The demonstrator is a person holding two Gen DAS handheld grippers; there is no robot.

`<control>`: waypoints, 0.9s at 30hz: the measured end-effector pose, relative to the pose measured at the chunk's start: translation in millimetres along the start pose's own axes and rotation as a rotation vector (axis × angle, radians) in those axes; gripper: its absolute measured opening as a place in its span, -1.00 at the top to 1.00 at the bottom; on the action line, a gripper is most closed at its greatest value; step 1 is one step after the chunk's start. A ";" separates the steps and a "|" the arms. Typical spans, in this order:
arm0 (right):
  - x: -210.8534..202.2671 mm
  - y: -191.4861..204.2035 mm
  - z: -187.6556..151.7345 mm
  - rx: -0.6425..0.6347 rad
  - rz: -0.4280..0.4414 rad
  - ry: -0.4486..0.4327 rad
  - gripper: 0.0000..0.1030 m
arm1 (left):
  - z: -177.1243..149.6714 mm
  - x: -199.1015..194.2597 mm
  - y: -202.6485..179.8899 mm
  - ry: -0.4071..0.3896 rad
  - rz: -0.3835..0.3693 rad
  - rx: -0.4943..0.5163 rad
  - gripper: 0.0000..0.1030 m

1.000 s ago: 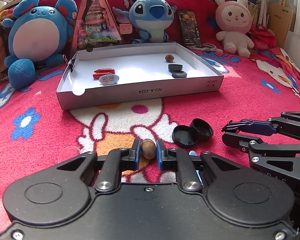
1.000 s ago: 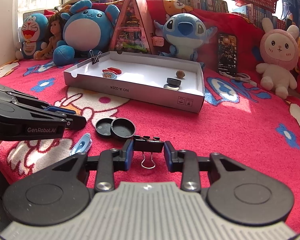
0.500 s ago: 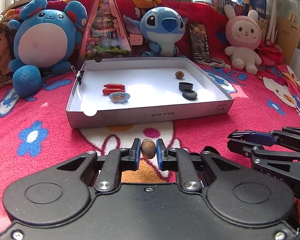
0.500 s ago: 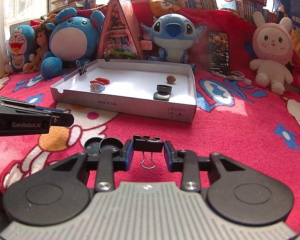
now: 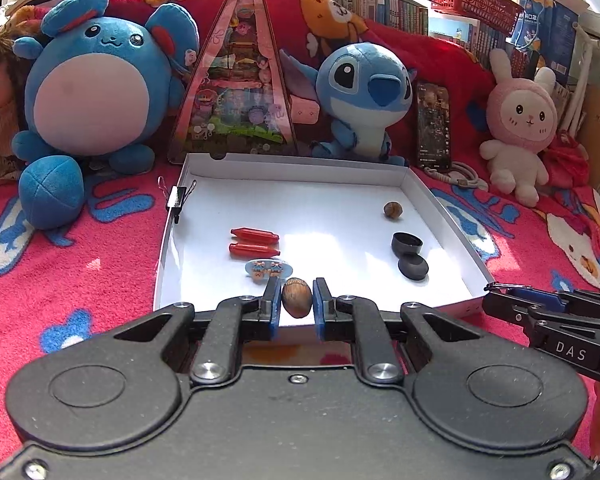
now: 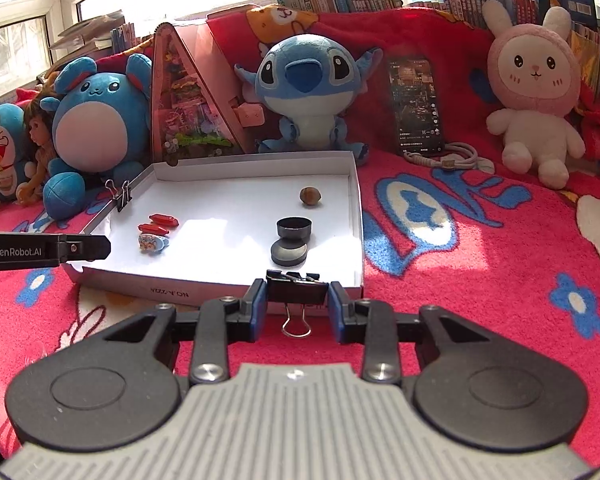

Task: Organize rigid objects
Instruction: 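Carry the binder clip and brown nut over the white box with both tools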

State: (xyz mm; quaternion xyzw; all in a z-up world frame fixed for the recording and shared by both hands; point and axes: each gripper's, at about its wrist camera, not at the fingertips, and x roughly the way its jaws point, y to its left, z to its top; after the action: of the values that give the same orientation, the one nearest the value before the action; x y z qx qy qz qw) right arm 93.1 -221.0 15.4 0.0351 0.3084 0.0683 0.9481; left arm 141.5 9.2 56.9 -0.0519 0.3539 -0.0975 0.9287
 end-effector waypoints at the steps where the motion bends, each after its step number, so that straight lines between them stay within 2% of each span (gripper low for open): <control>1: 2.6 -0.9 4.6 0.002 -0.001 0.002 0.26 | 5.5 3.8 2.2 0.008 -0.003 -0.009 0.69; 9: 34.7 -8.3 56.6 0.038 0.004 0.058 0.26 | 55.5 52.3 19.7 0.113 -0.014 -0.099 0.69; 13: 57.3 -7.4 82.4 0.046 -0.012 0.108 0.26 | 74.9 79.9 23.9 0.162 0.003 -0.114 0.69; 16: 76.1 -5.0 96.2 0.047 -0.029 0.147 0.26 | 82.8 98.5 23.0 0.179 0.043 -0.112 0.69; 21: 106.3 0.9 104.3 0.039 -0.071 0.200 0.26 | 87.0 123.7 21.4 0.207 0.083 -0.101 0.69; 27: 133.6 7.6 104.3 0.034 -0.075 0.265 0.26 | 86.7 140.1 25.1 0.223 0.112 -0.107 0.69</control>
State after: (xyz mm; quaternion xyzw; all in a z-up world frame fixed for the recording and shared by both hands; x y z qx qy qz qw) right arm 260.7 -195.8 23.0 0.0302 0.4333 0.0319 0.9002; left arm 305.4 5.5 26.6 -0.0702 0.4620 -0.0318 0.8835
